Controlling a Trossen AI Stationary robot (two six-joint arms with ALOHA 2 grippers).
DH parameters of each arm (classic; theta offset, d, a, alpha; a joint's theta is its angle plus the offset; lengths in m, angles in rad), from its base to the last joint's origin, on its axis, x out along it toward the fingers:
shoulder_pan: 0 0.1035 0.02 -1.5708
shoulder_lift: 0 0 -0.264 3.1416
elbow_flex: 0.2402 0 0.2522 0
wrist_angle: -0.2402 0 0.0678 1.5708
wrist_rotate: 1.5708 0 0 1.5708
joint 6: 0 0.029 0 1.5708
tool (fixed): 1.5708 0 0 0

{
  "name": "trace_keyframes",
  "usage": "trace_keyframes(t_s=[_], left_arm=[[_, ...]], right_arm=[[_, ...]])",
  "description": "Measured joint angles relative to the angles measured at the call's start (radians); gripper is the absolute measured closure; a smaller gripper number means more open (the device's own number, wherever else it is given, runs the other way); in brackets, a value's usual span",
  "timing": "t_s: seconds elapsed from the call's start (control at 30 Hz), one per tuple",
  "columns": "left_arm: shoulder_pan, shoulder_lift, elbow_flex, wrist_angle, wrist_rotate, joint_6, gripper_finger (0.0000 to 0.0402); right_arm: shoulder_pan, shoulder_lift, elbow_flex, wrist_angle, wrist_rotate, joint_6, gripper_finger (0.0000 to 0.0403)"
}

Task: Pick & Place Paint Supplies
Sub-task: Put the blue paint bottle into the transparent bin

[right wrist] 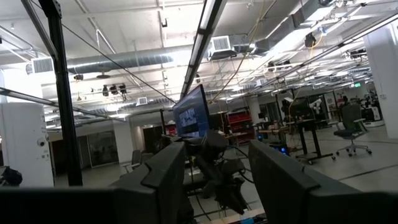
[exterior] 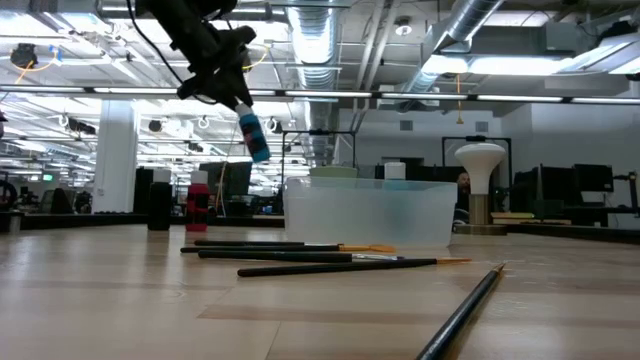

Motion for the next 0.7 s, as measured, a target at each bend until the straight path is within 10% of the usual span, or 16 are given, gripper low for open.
trace_keyframes(t_s=[0.7], left_arm=[[-0.079, 0.0, 0.0, 0.121, 0.06, -0.019, 0.0296]], right_arm=[[0.0, 0.0, 0.0, -0.001, 0.0, 0.0, 0.023]])
